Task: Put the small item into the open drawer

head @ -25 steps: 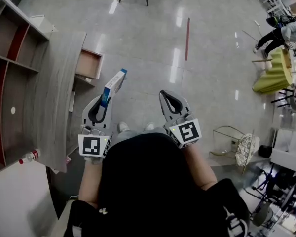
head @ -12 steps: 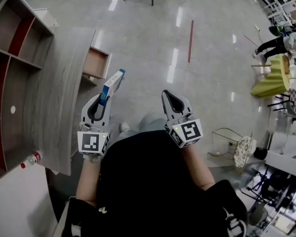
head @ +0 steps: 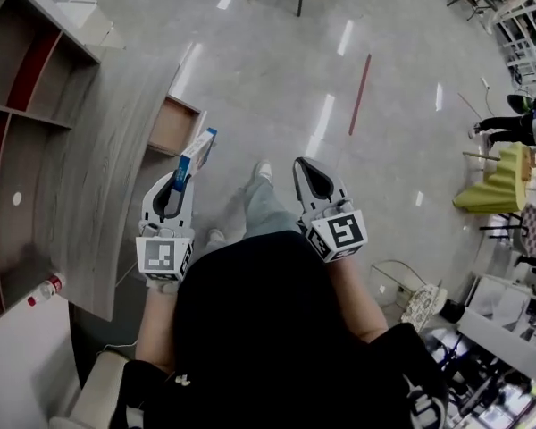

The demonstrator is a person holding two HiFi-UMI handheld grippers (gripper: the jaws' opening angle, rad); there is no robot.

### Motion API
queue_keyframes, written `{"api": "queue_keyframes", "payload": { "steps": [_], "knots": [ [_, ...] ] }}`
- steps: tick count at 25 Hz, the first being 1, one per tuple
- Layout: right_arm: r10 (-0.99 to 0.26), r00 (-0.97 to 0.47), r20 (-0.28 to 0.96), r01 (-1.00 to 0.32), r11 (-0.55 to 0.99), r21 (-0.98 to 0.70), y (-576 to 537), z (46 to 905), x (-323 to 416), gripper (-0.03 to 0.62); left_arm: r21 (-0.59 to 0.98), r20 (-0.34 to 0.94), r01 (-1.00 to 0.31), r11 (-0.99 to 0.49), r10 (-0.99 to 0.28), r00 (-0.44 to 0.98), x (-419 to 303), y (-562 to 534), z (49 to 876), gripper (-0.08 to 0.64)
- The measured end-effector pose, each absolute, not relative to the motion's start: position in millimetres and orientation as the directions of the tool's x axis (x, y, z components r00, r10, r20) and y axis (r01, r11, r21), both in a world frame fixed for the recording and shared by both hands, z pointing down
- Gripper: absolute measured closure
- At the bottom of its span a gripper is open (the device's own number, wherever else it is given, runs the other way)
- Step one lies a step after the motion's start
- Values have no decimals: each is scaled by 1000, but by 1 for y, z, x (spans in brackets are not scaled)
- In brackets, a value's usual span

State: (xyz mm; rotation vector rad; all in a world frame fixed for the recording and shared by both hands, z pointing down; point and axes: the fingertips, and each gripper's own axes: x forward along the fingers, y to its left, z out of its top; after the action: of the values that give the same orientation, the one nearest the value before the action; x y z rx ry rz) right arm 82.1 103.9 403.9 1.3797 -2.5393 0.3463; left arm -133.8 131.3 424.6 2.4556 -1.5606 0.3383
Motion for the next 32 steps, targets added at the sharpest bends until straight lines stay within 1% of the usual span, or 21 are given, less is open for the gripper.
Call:
{"api": "queue_keyframes", "payload": {
  "steps": [8, 17, 22, 27, 32],
  "knots": [
    [-686, -644, 338, -753, 646, -122, -5, 406, 115, 580, 72, 406, -970, -233, -881, 242, -116, 56, 452, 468],
    [-585, -734, 343, -663, 727, -179, -64, 415, 109, 578, 47, 533, -999, 16, -846, 12, -142, 27, 489, 468],
    [-550, -754, 360, -637, 746, -195, -75, 421, 88, 580, 35, 591, -997, 64, -806, -31, -156, 21, 519, 468],
    [-534, -753, 385, -630, 754, -184, -84, 427, 65, 579, 30, 641, -998, 63, -767, -30, -169, 10, 553, 468],
    [-550, -720, 423, -659, 733, -167, -91, 429, 50, 579, 0, 709, -998, 67, -704, -47, -185, 0, 599, 466]
  ]
}}
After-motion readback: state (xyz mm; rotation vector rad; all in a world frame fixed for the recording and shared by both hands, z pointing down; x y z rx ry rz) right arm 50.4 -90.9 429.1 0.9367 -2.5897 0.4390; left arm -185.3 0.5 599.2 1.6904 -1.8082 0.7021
